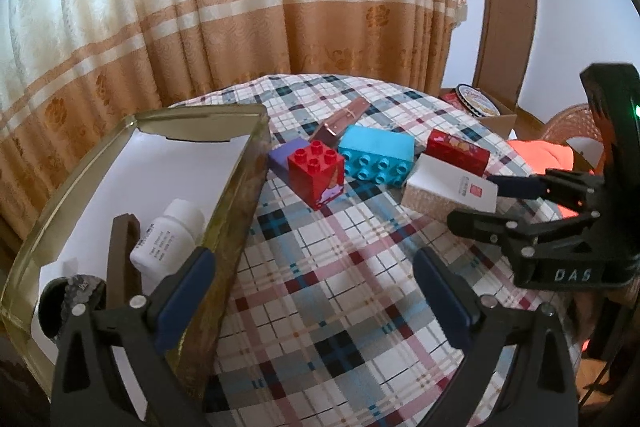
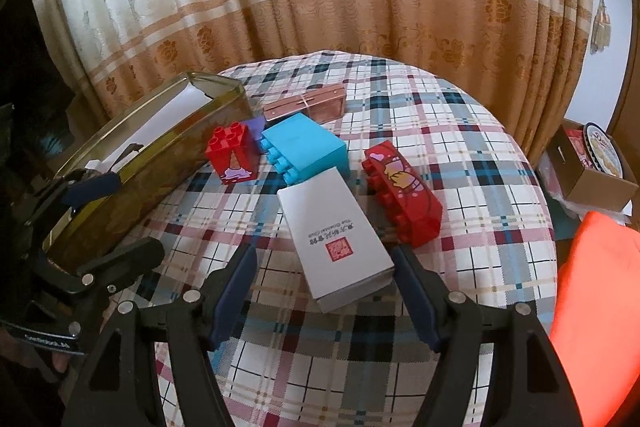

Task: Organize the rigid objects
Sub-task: 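Close the right gripper around the white printed box, then grasp the red square toy brick with the left gripper while the right holds the box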

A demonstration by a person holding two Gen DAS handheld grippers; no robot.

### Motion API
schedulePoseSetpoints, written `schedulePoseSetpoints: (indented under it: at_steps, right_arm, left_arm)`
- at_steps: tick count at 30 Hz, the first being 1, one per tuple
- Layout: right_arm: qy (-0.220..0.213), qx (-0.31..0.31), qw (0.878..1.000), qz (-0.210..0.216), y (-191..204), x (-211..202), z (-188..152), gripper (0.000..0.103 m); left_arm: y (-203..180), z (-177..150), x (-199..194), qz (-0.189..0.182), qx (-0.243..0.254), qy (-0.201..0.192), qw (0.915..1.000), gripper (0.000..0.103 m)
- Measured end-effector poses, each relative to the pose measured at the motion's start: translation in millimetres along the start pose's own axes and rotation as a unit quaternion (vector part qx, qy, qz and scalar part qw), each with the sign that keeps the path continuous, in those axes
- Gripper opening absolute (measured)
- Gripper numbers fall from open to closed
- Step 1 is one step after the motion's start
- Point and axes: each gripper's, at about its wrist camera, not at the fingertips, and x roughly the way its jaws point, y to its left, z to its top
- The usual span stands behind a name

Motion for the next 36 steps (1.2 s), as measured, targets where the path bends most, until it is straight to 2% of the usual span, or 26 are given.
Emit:
schedulePoseSetpoints:
  at_steps: [9, 11, 13, 14, 21, 27, 32, 36]
  right_arm:
    - [0.012, -0.013, 1.000, -0.011, 5, 14, 11, 0.072]
    - [0.023, -0.012, 1.000, -0.010, 4, 18, 11, 0.062]
    - [0.032, -0.009, 0.999, -0.005, 2, 21, 10, 0.046]
    - [0.034, -0.009, 0.999, -0.006, 2, 22, 10, 0.044]
    - [-0.009, -0.009, 1.000, -0.008, 4, 5, 6, 0.044]
    - [-0.059, 0.024, 0.998, -0.019, -7, -13, 3, 0.044]
    - [-0.064, 0.046, 0.997, -0.017, -14, -15, 3, 0.044]
    - [-0.073, 0.040, 0.996, -0.020, -11, -18, 2, 0.044]
  left_arm:
    - [-5, 3, 5, -0.018, -0.013, 0.004, 0.9997, 0.101]
    - [-4, 2, 6, -0.017, -0.015, 0.007, 0.9997, 0.101]
    - [-3, 2, 6, -0.017, -0.019, 0.008, 0.9996, 0.101]
    - [-3, 2, 6, -0.019, -0.022, 0.010, 0.9995, 0.101]
    - [-10, 9, 8, -0.026, -0.023, 0.009, 0.9993, 0.101]
    - [-16, 16, 23, -0.037, -0.033, 0.027, 0.9984, 0.101]
    - [-17, 25, 36, -0.025, -0.045, 0.032, 0.9982, 0.100]
    - [-12, 31, 45, -0.010, -0.051, 0.034, 0.9981, 0.097]
